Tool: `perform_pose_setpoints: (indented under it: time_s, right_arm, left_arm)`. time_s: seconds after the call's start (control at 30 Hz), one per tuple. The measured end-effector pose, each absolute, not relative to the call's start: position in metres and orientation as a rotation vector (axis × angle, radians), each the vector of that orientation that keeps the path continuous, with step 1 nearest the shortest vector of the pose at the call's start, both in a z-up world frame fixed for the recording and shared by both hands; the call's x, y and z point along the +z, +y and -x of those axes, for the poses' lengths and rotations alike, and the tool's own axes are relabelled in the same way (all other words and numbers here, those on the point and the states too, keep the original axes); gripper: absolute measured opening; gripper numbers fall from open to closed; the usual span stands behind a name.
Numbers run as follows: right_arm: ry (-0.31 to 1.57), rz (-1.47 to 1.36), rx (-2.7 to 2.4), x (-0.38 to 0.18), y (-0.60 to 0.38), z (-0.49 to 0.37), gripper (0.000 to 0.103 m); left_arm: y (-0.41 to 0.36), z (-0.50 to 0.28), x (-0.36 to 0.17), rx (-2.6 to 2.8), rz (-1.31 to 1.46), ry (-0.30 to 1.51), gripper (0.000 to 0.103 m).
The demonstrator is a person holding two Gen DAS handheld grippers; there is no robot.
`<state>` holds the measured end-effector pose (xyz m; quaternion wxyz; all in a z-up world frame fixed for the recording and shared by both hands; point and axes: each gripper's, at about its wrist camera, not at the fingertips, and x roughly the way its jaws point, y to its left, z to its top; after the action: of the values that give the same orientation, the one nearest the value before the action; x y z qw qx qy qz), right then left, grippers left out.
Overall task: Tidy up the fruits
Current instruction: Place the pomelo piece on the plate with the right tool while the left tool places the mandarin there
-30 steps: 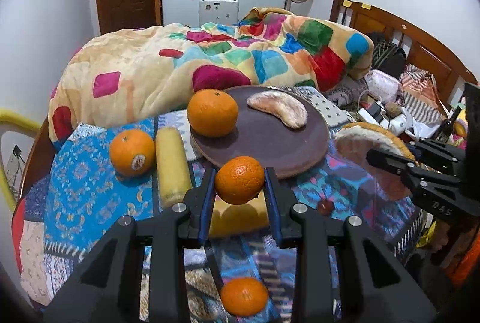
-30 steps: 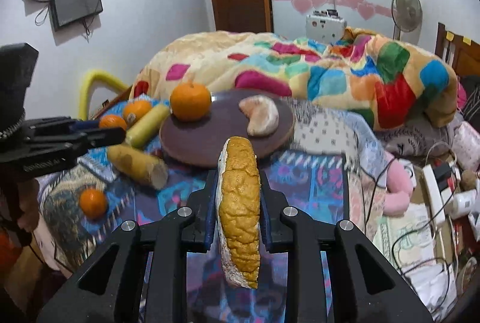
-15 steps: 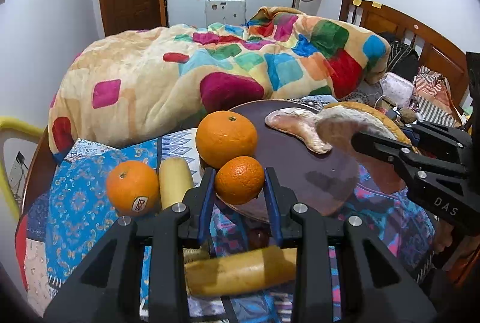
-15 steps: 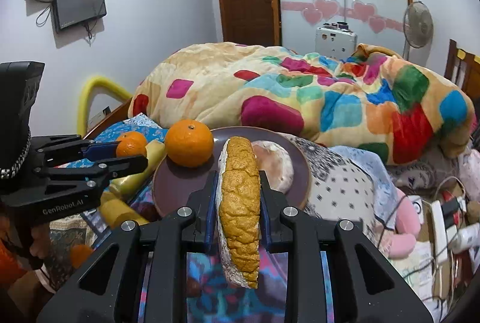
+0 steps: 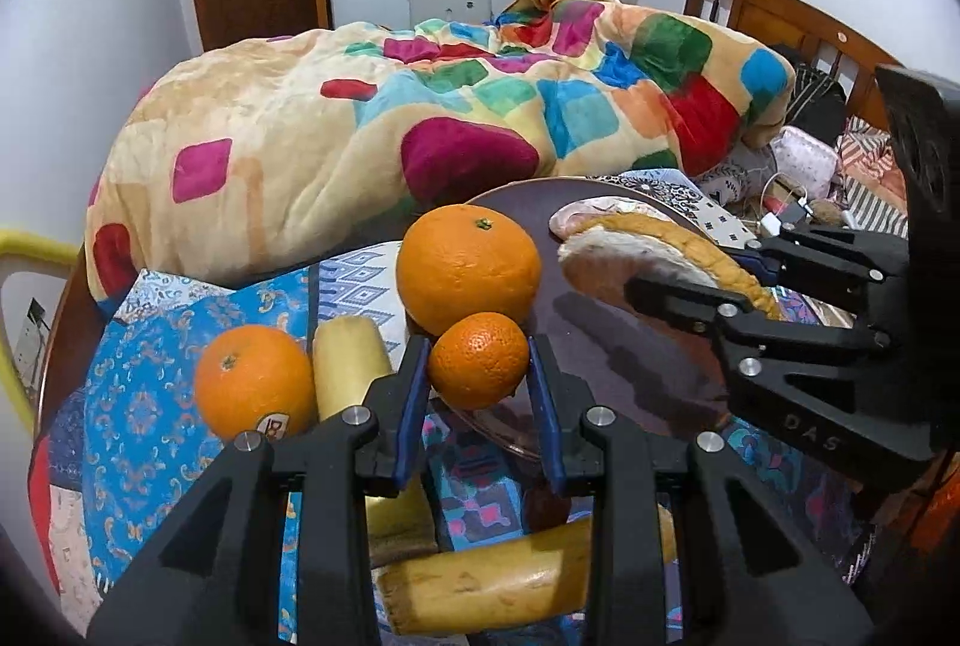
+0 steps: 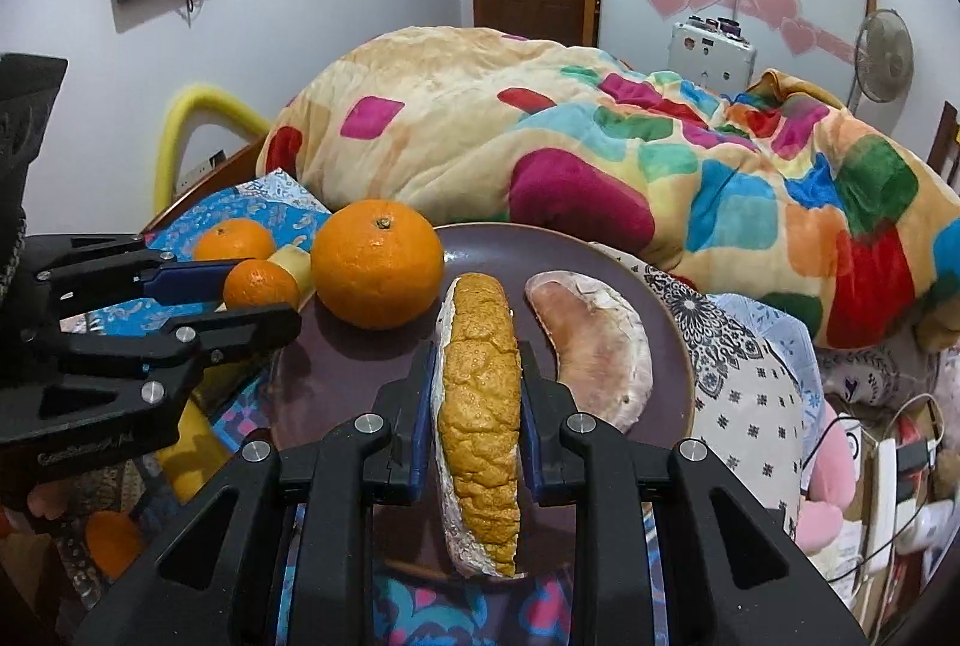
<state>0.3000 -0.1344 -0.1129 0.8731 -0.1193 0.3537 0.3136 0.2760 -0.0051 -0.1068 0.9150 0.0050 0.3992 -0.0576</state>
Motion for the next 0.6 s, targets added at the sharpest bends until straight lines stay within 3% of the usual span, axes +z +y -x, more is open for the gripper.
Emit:
perform_pose_setpoints:
  time_s: [0.13, 0.17, 0.27, 0.3, 0.4, 0.6]
  right_arm:
    - [0.741, 0.253, 0.651, -0.113, -0.132, -0.303, 0.022]
    - [0.744, 0.261, 0.64, -0.113, -0.131, -0.304, 0.022]
    - [0.741, 0.276, 0.608, -0.112, -0.13, -0.306, 0.023]
    - [0.728, 0.28, 0.602, -0.109, -0.131, -0.304, 0.026]
    - [0.694, 0.267, 0.59, -0.098, -0.139, -0.296, 0.037]
    - [0.648, 0.277, 0.576, -0.08, -0.15, -0.269, 0.038]
  left_arm:
    - [-0.012, -0.279, -0.107, -0.136, -0.022, 0.83, 0.033]
    - [-0.012, -0.281, -0.107, -0.137, -0.019, 0.834, 0.036]
    - [-0.01, -0.279, -0.103, -0.105, -0.007, 0.809, 0.061]
    - [-0.008, -0.276, -0.1, -0.094, 0.001, 0.789, 0.064]
    - [-0.002, -0.27, -0.092, -0.092, 0.021, 0.777, 0.064]
    - [0.007, -0.245, -0.078, -0.061, -0.004, 0.749, 0.064]
